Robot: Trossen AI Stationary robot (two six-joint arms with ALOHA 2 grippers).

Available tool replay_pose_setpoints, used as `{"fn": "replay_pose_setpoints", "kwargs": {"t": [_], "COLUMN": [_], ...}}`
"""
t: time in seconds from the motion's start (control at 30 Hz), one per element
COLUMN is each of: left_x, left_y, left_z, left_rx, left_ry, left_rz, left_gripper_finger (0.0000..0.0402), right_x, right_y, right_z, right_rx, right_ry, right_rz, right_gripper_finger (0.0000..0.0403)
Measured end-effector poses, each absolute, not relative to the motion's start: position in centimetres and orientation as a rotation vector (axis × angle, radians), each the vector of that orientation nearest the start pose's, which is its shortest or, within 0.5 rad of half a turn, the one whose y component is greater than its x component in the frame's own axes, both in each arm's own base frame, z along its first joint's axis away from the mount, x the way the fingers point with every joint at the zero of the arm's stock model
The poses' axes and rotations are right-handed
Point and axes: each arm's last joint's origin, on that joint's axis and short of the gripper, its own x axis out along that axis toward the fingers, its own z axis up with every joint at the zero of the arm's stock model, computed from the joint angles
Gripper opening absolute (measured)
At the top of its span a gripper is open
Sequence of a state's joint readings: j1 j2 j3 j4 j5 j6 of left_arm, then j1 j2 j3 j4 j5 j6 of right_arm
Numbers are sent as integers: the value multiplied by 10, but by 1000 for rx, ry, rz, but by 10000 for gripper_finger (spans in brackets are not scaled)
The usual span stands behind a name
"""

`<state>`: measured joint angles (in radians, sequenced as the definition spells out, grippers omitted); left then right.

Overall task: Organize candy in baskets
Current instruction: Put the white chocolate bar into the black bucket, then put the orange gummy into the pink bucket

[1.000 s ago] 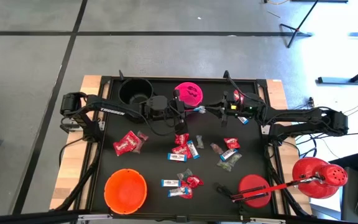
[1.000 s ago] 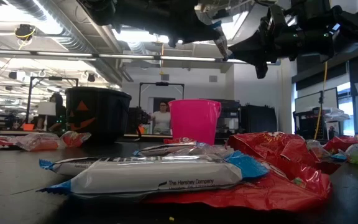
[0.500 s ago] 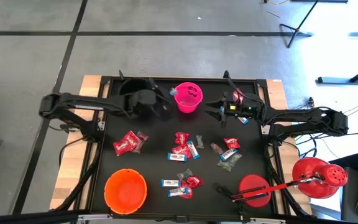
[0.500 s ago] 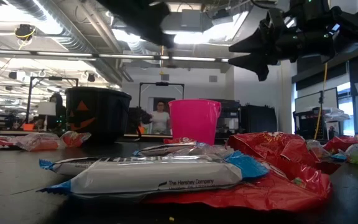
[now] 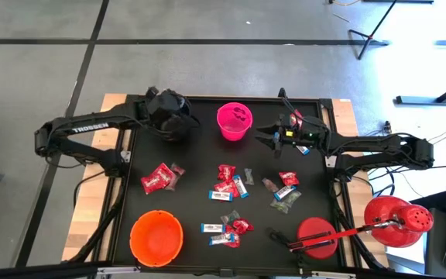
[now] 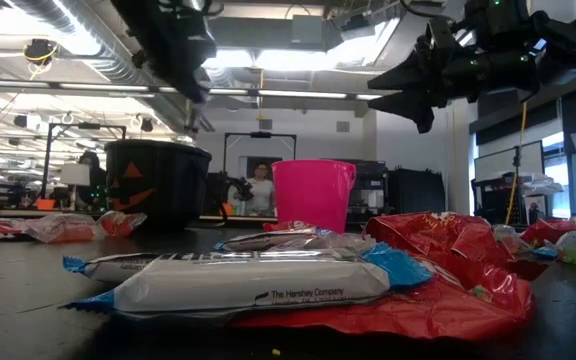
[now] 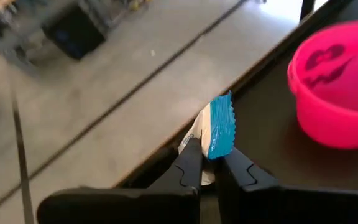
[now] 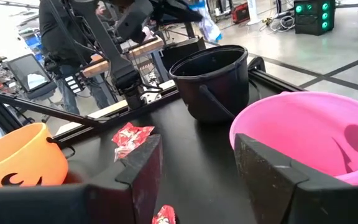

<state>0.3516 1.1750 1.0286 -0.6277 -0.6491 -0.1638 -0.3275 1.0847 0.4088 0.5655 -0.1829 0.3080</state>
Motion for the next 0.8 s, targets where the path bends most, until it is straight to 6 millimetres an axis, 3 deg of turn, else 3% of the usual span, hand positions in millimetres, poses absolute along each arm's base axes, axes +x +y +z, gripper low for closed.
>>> {"fn": "replay_pose_setpoints", "kwargs": {"t": [0.17, 0.43, 0.57, 0.8], "left_x": [213, 212, 212, 206], "left_y": [101, 100, 98, 68], "left_z": [303, 302, 302, 329], "left_rx": [-65, -35, -33, -7], "left_ry": [737, 768, 766, 587], "left_rz": [1031, 1019, 1008, 881], "left_gripper_finger": [21, 116, 143, 143], "right_x": [211, 211, 210, 205], "right_y": [-67, -67, -67, -74], "right_z": [220, 220, 218, 202], "right_rx": [333, 334, 336, 306], "right_ry": [81, 84, 96, 240], "right_rz": [-183, -181, -216, -496], "right_gripper_finger": [198, 198, 198, 198]}}
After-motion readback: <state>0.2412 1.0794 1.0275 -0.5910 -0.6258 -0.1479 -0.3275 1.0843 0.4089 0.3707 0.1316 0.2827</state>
